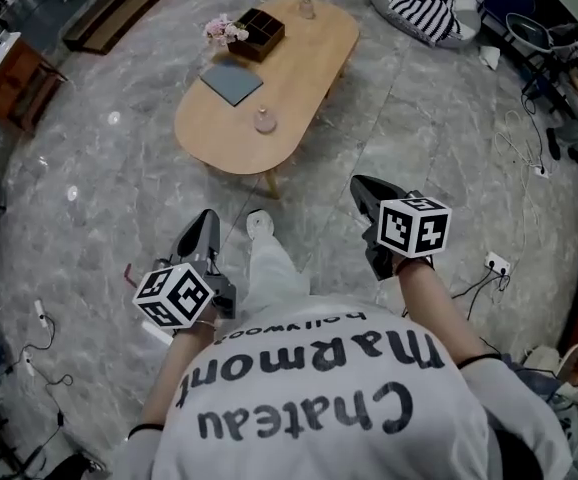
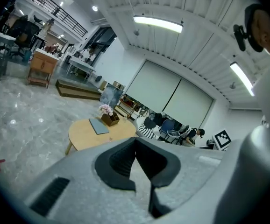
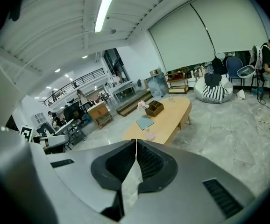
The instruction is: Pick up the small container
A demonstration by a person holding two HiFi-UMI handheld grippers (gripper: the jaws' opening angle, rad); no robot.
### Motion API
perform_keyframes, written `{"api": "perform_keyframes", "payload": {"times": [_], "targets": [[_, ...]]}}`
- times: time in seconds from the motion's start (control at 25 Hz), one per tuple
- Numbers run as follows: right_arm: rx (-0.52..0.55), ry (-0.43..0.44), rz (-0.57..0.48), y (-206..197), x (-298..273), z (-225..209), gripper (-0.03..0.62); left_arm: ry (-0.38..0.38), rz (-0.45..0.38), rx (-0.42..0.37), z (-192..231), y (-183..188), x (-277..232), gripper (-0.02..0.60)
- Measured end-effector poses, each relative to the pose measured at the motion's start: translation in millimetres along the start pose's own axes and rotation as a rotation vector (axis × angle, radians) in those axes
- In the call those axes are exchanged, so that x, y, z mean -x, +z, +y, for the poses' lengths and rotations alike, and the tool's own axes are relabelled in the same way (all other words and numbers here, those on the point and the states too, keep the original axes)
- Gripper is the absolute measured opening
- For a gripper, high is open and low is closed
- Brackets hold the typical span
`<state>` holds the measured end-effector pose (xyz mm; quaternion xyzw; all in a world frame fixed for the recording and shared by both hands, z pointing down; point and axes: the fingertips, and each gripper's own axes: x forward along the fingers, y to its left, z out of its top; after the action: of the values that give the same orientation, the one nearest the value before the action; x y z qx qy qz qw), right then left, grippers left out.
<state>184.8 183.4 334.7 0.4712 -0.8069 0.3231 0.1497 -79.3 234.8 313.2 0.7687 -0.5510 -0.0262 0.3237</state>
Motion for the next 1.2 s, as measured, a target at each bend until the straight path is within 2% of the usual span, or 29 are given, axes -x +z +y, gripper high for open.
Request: {"api": "perform_keyframes", "payload": {"times": [0.28,0.64,0.96,1.08,1.2], "targets": [[-0.031,-0.03,0.008,33.7,-45.7,-16.8,0.015,-0.034,0.02,0.002,21.7,37.0,-65.4,0.015],[-0.026,-0.024,-0.037,126.4,-122.9,-4.1,0.015,-0.123,0.031,-0.048,43.9,124.6,-161.0,0.015],[0.016,-0.022,-0.078,191.1,-183.9,6.8,0.015,-0.145,0.001,-0.065,72.3,185.0,-220.7,0.014],[0.006,0.016,-0.151,209.0,-203.0,13.6,0.015,-0.132,0.028,-0.075,87.0,192.7,-238.5,0.015],[-0.056,0.117,-0.281,229.5,-211.2,27.1,0.015,-0.142,0.076,-0.117,89.3,197.3,-253.5,0.015]]}}
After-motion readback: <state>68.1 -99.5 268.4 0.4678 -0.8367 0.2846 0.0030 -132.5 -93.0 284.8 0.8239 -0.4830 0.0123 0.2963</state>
